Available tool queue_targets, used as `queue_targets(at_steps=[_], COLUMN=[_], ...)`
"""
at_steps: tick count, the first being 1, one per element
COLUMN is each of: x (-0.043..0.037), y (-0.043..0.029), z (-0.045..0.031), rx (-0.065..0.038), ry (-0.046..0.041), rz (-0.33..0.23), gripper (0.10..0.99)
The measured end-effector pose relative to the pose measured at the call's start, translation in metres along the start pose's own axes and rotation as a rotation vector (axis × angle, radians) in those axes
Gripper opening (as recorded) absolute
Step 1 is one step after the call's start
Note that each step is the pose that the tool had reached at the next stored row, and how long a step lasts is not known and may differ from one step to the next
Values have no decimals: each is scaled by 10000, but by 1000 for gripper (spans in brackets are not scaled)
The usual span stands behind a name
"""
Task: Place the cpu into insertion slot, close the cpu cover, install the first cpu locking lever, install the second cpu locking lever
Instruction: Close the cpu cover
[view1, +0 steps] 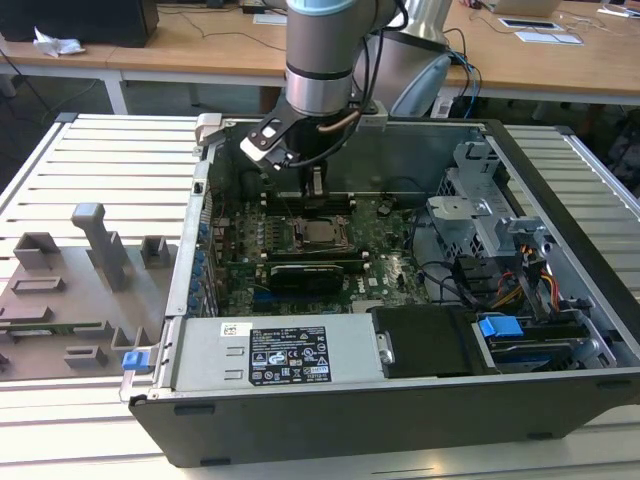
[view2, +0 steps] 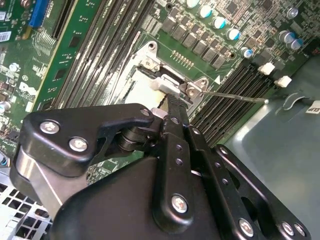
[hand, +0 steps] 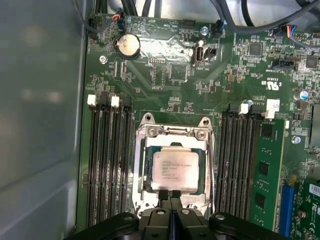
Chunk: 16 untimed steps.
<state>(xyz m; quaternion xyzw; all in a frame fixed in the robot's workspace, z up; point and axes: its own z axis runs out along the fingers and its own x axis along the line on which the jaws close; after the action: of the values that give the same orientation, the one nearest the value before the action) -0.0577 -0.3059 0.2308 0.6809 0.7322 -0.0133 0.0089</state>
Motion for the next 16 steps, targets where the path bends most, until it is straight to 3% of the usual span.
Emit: queue_targets(at_steps=[7,16], x=[17,27], y=[-55,-126], z=[69,231], rx=[-1,0], ry=[0,0], rz=[-1,0], gripper=[106,106])
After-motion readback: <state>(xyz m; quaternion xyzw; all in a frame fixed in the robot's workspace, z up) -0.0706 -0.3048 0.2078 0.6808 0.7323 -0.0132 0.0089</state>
